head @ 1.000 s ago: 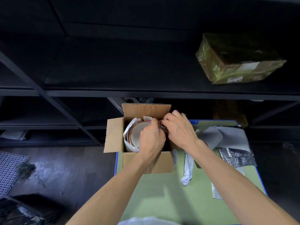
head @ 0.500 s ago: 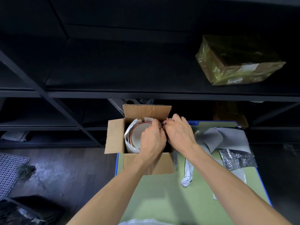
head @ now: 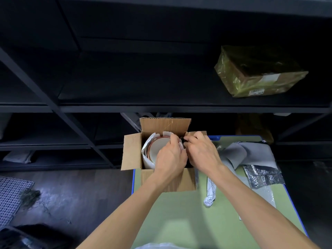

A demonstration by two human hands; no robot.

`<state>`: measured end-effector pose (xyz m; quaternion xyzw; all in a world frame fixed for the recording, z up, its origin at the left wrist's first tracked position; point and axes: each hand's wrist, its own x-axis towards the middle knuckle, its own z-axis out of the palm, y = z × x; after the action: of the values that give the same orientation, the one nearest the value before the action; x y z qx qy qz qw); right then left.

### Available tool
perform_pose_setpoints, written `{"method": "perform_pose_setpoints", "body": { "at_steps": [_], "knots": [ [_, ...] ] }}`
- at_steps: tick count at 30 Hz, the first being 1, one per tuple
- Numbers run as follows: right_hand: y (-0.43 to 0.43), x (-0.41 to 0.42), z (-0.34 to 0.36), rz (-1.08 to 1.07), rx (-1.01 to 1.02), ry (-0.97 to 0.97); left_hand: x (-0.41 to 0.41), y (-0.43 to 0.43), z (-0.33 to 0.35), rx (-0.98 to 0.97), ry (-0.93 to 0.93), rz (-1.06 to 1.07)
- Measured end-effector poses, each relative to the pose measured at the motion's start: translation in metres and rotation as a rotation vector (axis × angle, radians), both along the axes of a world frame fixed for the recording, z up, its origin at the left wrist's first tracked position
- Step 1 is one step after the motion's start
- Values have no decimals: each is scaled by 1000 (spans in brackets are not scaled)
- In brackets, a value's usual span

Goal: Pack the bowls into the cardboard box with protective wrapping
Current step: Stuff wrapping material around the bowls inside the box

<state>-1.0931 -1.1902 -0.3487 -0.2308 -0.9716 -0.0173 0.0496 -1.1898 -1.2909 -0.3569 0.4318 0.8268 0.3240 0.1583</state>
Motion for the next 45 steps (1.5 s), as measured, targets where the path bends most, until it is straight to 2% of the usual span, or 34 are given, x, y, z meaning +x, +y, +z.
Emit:
{"method": "perform_pose_setpoints", "body": {
  "at_steps": [8, 17, 21, 25, 34, 45],
  "knots": [
    [-20, 43, 9, -51, -69, 173, 12, -45, 7, 115, 134, -157],
    [-41, 113, 8, -209, -161, 288, 46, -61, 1, 162, 158, -293],
    [-37, 140, -3, -292, -207, 243, 71, -61, -3, 145, 145, -345],
    [-25, 167, -28, -372, -335, 121, 100, -57, -15, 75, 85, -353],
    [21, 219, -68, -417, -496, -28, 153, -22, -40, -160, 20, -349],
    [60, 174, -90, -536, -498, -29, 171, -6, -56, -288, -33, -202]
  ]
}}
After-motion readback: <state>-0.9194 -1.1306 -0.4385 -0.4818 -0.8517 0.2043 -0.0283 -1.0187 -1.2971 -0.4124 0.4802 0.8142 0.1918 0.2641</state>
